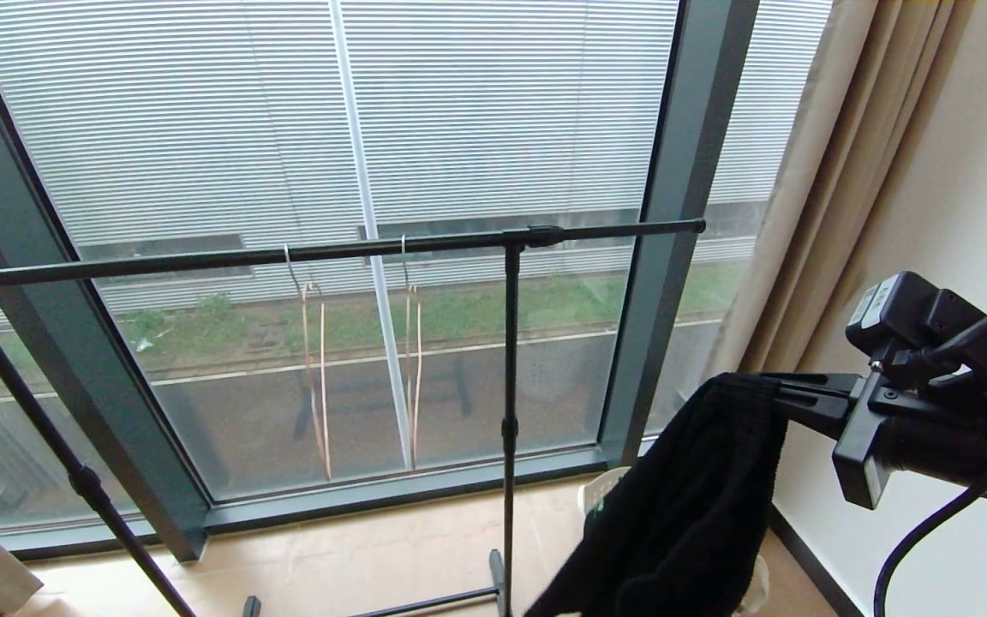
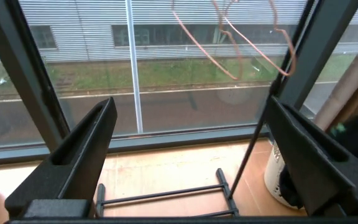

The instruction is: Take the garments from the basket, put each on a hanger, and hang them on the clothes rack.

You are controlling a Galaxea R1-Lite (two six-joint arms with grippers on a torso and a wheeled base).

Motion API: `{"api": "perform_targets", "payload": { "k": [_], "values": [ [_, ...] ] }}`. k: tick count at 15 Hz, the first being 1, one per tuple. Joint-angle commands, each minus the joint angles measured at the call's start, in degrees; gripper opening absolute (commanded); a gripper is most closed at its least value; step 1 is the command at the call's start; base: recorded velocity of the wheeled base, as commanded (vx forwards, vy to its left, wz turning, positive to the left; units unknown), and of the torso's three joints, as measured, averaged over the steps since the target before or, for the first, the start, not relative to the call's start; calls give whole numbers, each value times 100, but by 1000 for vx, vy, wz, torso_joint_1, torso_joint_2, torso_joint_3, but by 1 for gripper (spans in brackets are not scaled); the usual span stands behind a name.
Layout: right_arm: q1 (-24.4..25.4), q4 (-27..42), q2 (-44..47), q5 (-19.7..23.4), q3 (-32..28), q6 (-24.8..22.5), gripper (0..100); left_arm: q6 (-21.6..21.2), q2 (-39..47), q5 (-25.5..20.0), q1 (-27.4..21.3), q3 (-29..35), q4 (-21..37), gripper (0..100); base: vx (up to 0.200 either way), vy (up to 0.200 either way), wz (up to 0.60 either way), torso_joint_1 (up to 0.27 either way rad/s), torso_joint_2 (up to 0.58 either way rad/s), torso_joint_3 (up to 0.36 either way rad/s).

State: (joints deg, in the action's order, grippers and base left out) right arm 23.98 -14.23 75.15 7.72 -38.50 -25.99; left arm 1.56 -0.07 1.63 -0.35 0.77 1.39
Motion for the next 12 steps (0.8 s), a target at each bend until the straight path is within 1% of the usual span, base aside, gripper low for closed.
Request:
{"api": "perform_targets", "payload": {
  "k": [1,2,8,11,12],
  "values": [
    [2,-1,8,2,0,-3,0,2,7,4,0,2,2,100,0,200,0,2,2,2],
    [2,-1,-1,2,0,-3,0,2,7,4,0,2,2,100,-200,200,0,2,2,-2],
    [2,-10,-1,2,27,-3,0,2,7,4,0,2,2,100,-200,0,0,3,2,2],
    [2,-10,-10,2,35,-3,0,11,7,4,0,2,2,100,0,200,0,-1,1,2],
    [2,-10,-1,2,27,-3,0,11,7,4,0,2,2,100,0,0,0,0,0,0]
  ]
}}
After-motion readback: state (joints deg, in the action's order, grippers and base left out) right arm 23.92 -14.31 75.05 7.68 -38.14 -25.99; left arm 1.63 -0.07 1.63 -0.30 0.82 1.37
